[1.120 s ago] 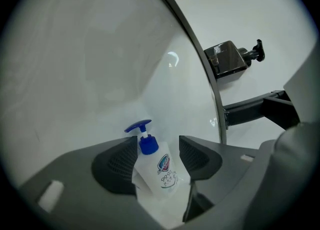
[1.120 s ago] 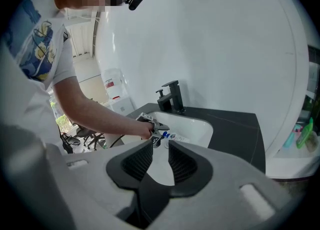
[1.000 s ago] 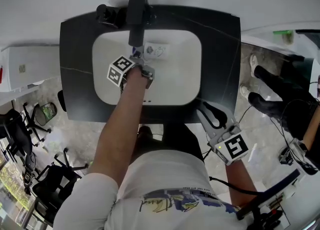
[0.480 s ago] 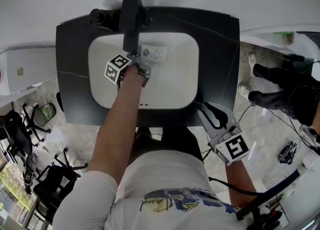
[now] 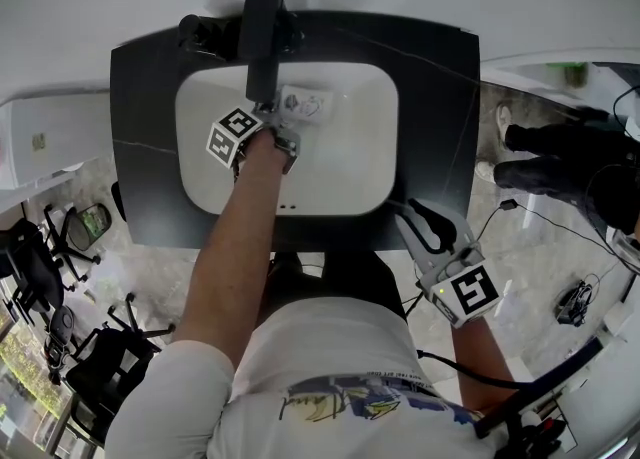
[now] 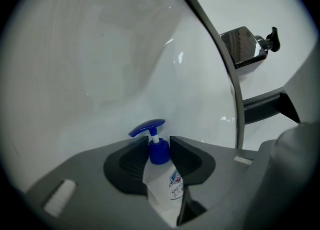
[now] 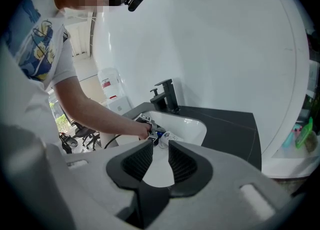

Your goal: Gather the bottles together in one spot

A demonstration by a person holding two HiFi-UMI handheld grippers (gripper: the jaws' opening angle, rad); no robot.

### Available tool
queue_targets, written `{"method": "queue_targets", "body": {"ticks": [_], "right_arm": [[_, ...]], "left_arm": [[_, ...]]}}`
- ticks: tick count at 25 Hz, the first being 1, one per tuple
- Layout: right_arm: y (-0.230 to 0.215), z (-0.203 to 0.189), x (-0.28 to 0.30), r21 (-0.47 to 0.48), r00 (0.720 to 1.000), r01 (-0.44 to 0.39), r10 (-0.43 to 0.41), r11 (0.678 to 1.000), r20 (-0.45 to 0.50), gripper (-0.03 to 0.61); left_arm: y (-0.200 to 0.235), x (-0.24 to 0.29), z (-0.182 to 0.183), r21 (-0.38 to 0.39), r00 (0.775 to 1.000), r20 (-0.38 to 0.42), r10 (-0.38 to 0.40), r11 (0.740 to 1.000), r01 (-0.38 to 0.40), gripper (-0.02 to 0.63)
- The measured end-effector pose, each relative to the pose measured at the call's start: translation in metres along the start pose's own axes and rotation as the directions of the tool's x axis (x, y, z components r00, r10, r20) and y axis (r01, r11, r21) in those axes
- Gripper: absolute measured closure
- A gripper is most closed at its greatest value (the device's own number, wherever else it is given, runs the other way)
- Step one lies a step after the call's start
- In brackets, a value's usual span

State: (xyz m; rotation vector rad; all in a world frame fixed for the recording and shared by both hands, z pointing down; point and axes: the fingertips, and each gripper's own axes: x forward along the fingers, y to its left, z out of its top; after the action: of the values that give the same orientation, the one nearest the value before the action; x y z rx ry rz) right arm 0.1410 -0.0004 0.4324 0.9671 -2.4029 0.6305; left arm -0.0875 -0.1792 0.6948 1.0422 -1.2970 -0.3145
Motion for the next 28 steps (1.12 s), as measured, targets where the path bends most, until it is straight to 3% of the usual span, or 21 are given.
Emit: {"method": "queue_targets", "body": {"ticks": [10,13,16,18,20,24,28], "right_arm": [[0.017,0.006,0.003,-0.026,1.0,-0.008,0.008,1.0,0.013,0.483],[0.027,0.007,0.003,-0.037,1.0,-0.01,0.011,0.999,0.019,0.483],[0.039,0.009,0.003,-0.049,1.0,-0.014,0.015,0.999,0.025,0.483],[0.047,0.01,0.004,-0.056,0.999,-0.018,0.02,0.998,0.028,0.483],[0.056,0.012,0.005,-0.065,0.999,-0.024,0.026,0.998,0.031,0.483],[0.077,0.013,0.006,-0.077,0.999,-0.033,0.036,0.997,0.037,0.483],[0.099,0.013,0.007,-0.088,0.997,-0.046,0.051,0.995,0.05,0.483]], "left_arm": [[-0.009,-0.026,0.004,0.09,0.999,0.012,-0.044,0.995,0.042,0.488],[-0.018,-0.04,0.007,0.208,0.997,0.023,-0.068,0.976,0.062,0.489],[-0.028,-0.057,0.008,0.362,0.996,0.014,-0.085,0.929,0.075,0.491],[-0.035,-0.067,0.007,0.461,0.996,0.0,-0.088,0.884,0.078,0.492],[-0.041,-0.077,0.006,0.565,0.997,-0.013,-0.081,0.822,0.074,0.494],[-0.05,-0.105,0.01,0.761,0.998,-0.021,-0.063,0.646,0.057,0.494],[-0.062,-0.131,0.011,0.868,0.994,-0.051,-0.099,0.488,0.093,0.494]]}}
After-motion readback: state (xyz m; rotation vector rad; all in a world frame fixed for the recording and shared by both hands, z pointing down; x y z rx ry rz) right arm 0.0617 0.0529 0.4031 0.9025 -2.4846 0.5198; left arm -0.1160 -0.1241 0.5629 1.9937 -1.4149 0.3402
